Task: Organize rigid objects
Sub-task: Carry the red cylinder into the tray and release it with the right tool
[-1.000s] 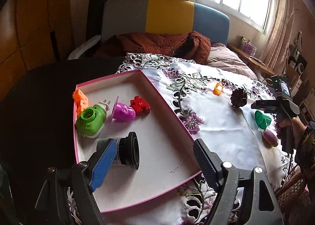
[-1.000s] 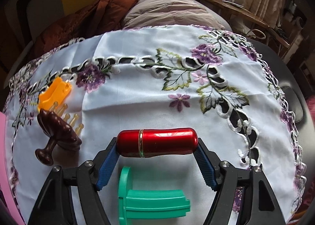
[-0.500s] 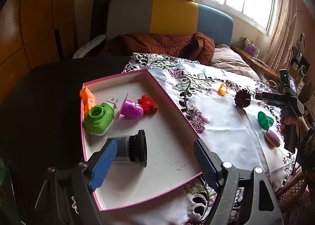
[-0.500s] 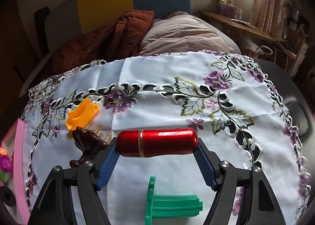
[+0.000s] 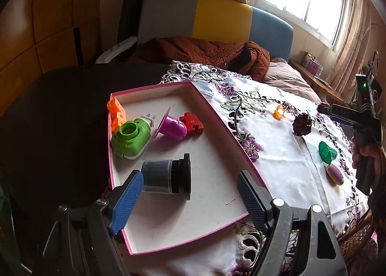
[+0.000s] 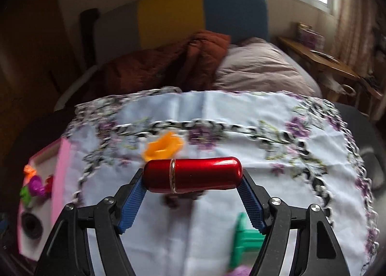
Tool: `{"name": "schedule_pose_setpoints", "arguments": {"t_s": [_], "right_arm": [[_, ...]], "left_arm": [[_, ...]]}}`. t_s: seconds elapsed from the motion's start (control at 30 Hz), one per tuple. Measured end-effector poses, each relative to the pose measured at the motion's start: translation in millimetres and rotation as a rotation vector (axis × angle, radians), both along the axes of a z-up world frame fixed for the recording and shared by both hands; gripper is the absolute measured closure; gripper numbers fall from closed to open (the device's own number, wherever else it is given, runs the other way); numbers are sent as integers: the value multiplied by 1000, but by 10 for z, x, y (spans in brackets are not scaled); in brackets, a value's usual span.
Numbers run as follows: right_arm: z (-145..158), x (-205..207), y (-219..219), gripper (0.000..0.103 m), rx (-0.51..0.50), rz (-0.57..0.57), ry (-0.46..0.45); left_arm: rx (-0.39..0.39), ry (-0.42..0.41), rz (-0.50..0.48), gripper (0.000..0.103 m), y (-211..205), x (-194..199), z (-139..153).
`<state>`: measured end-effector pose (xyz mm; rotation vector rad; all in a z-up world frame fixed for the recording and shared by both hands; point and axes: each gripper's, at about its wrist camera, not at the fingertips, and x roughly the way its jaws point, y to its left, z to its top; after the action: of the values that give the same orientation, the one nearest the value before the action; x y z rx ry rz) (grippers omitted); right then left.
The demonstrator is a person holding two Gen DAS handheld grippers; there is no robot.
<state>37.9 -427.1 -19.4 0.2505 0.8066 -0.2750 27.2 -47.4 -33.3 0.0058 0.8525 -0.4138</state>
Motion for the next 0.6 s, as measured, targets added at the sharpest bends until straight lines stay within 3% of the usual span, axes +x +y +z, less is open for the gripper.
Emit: {"name": "schedule_pose_setpoints", "arguments": {"t_s": [0.2, 0.3, 0.6], "right_arm": [[88, 125, 857, 28, 27, 219, -14], [109, 187, 1322, 29, 39, 324, -20], [-25, 409, 2282, 28, 90, 524, 20]], "left_arm": [[-21, 19, 25, 22, 86, 31, -11], [-33, 22, 45, 31, 168, 43, -1], [-69, 24, 141, 31, 556, 114, 2]]}}
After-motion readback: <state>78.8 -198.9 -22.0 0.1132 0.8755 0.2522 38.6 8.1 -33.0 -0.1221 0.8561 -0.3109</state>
